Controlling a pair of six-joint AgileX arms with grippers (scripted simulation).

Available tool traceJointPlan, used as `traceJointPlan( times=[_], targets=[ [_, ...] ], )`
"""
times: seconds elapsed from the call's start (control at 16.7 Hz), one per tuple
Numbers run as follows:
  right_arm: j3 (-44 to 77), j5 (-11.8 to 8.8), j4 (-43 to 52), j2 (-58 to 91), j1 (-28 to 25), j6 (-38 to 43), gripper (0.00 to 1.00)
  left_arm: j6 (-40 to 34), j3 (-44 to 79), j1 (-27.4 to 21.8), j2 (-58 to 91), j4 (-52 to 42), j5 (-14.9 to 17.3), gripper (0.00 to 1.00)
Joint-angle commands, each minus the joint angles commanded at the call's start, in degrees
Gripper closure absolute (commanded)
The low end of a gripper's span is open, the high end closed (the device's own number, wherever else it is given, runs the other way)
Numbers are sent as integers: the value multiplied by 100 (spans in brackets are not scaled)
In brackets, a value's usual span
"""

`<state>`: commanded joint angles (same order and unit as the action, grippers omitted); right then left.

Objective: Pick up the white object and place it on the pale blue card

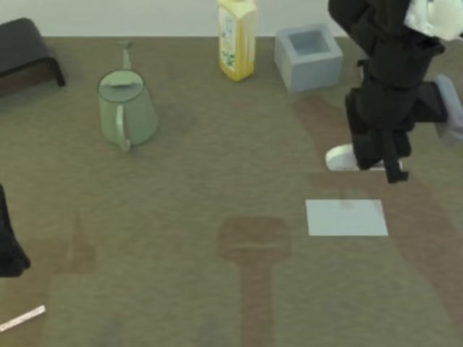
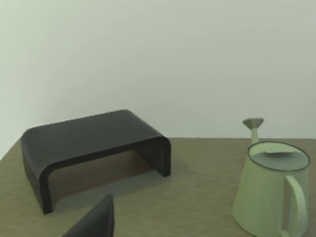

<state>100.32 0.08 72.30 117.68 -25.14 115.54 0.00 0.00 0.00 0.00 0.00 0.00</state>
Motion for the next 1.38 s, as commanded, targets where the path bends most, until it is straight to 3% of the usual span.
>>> traceJointPlan(
  times=[0.36,0.84,1.14,1.38],
  targets=[
    [-93,2,-103,1,27,8,100,0,0,0,0,0,0,0],
    [-1360,3,-1909,514,-1,25,100,0,0,0,0,0,0,0],
    [-1467,5,-2035,563,-8,29,100,0,0,0,0,0,0,0],
    [-1467,5,-2035,563,-8,29,70,0,0,0,0,0,0,0]
  ],
)
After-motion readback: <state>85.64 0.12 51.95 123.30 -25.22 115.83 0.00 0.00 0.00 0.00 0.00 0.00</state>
